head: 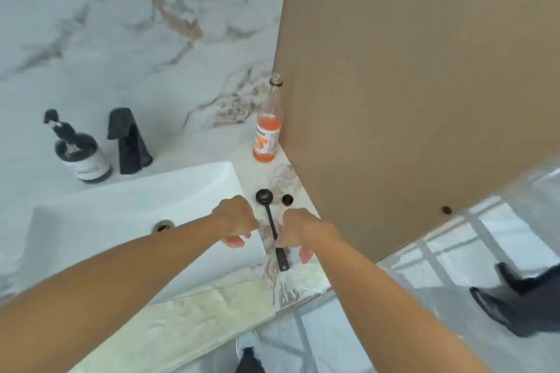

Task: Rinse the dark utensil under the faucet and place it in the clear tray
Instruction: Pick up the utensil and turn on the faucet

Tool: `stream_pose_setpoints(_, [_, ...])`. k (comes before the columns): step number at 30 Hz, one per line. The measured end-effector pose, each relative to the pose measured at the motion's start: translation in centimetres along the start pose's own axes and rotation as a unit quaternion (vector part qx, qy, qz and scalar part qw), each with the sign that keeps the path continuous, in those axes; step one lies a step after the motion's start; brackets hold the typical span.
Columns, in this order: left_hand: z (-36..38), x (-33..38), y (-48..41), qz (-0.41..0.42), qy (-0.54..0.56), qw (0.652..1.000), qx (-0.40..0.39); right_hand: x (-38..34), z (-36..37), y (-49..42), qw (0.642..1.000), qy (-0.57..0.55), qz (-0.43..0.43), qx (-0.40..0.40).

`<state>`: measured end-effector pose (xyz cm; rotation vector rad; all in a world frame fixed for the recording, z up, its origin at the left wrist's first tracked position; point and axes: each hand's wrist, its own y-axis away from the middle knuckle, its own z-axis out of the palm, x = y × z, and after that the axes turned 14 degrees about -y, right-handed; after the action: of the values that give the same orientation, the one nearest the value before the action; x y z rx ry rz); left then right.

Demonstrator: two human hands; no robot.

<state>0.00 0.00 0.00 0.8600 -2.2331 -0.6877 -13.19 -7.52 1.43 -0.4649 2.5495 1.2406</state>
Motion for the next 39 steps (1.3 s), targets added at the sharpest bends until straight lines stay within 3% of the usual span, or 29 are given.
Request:
stream_pose_setpoints(4, [2.7, 0.7, -5.4, -0.077, 0.172, 0.982, -0.006, 1.8, 2.9, -5.5, 0.995, -0.09, -0.019, 0.03])
stream_pose_setpoints(7, [4.2, 0.9, -8.7, -0.116, 0.292, 0.949, 0.002, 3.2, 4.3, -8.1, 0.991, -0.11, -0.059, 0.056])
stream_pose_setpoints(17, [3.1, -1.3, -9.9, -0.089, 0.504, 0.858, -0.049, 3.4, 5.6, -9.2, 0.961, -0.26, -0.092, -0.029])
stream_pose_setpoints(21, [1.7, -5.7, -8.3, -0.099, 0.53, 0.842, 0.024, -1.2, 5.3, -8.9, 0.942, -0.29, -0.087, -0.141])
stream_pose_setpoints(24, [0.3, -10.7, -7.4, -0.141, 0.539, 0.825, 0.094, -7.4, 4.4, -9.6, 0.938, -0.299, -0.103, -0.144])
stream_pose_setpoints(29, [-1.2, -18.0, -5.7, -0.176, 0.571, 0.789, 0.142, -20.3, 3.1, -8.8, 0.836, -0.49, -0.151, -0.196])
stream_pose_setpoints(33, [-1.7, -20.7, -5.7, -0.171, 0.571, 0.792, 0.13, -26.5, 4.1, -8.2, 0.813, -0.537, -0.133, -0.181])
stream_pose_setpoints(36, [-2.2, -21.1, -6.1, -0.157, 0.568, 0.798, 0.125, -28.3, 4.8, -8.3, 0.76, -0.606, -0.113, -0.208])
stream_pose_setpoints(39, [-2.6, -21.0, -6.6, -0.146, 0.578, 0.795, 0.111, -29.0, 4.8, -8.5, 0.739, -0.626, -0.131, -0.212])
